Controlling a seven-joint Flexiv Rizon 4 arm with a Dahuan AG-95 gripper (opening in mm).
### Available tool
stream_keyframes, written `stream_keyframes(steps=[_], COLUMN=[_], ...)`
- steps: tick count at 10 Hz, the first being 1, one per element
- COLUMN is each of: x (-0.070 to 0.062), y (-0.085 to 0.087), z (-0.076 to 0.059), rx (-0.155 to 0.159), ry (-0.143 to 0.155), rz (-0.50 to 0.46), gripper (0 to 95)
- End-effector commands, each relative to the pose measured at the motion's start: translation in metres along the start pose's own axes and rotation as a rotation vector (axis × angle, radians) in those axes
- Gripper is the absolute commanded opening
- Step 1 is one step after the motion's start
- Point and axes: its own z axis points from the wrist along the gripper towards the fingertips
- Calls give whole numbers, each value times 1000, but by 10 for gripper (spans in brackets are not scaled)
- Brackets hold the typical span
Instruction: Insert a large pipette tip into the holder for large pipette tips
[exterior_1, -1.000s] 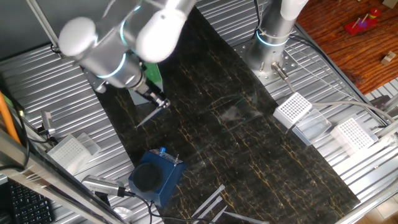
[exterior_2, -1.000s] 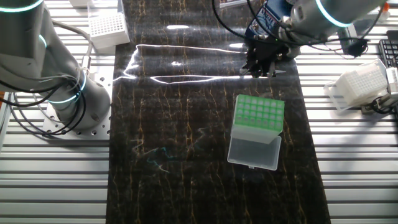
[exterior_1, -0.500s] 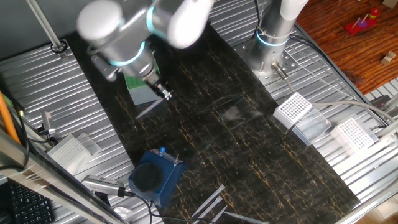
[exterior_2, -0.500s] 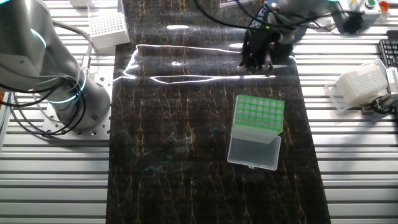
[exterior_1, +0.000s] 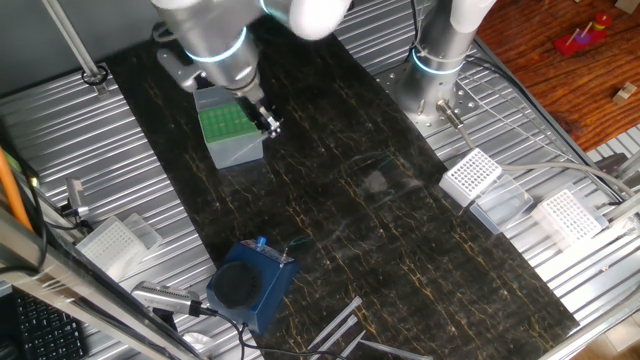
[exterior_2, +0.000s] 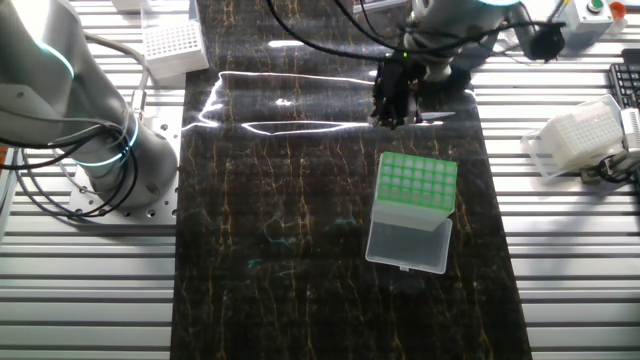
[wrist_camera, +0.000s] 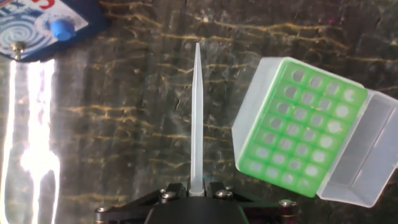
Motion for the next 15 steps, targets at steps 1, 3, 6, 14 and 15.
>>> stream_keyframes(steps=[1,3,6,14,15], x=[6,14,20,12,10], y=[-4,-8,-10,-16,-18], z=[-5,-7,-18,-26,-25], rx=[-129,-149,-144,52,85], ry=[234,267,267,179,161], rz=[-20,-26,-49,-114,-123], gripper=[0,0,0,0,0])
